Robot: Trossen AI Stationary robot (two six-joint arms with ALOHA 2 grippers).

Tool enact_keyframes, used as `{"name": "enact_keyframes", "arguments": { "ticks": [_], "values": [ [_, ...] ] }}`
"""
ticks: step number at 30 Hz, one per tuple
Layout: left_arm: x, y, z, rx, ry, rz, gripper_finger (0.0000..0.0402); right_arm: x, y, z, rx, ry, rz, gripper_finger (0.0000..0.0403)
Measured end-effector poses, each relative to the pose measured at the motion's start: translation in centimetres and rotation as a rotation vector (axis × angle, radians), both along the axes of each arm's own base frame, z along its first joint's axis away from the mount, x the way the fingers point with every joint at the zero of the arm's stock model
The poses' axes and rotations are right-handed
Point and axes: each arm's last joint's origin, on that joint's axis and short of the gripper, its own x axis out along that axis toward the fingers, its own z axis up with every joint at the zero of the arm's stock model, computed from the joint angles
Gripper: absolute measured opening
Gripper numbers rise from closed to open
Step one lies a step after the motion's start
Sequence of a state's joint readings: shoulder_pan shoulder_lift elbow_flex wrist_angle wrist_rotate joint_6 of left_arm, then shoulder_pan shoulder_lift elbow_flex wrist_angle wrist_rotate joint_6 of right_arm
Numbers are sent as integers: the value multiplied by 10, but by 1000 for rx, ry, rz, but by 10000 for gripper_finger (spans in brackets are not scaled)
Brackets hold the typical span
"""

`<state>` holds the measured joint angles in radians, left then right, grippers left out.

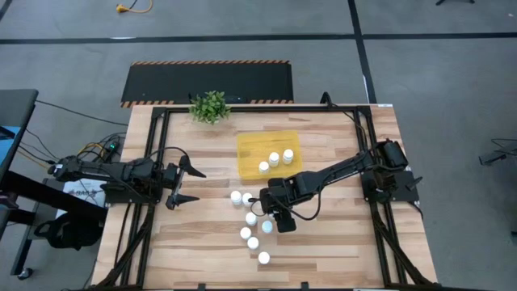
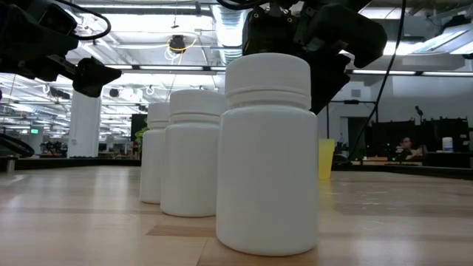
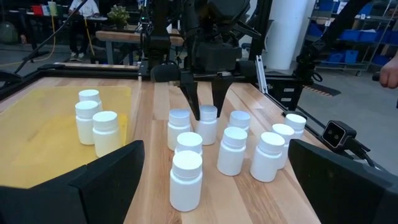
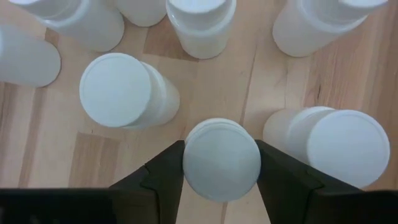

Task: Pick and place pill bottles into a basket
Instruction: Put the white medicine bottle into the yellow bin

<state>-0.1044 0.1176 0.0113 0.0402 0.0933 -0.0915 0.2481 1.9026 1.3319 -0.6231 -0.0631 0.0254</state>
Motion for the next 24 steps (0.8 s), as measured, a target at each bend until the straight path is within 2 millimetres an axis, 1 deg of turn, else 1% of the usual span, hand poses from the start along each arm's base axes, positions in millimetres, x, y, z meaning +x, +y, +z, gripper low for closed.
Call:
{"name": "enact_keyframes", "arguments": {
  "ticks": [4,13,18,24],
  "values": [
    [0,0,0,-5,1,0,386,0,0,0,0,0,-1,165],
    [0,0,0,-3,0,0,386,-2,2,0,5,13,-19,167],
    [0,0,0,-1,0,0,386,-6,1,2,18,48,-37,162],
    [0,0,0,3,-1,-1,386,-18,-2,18,15,77,-47,168]
  ]
}}
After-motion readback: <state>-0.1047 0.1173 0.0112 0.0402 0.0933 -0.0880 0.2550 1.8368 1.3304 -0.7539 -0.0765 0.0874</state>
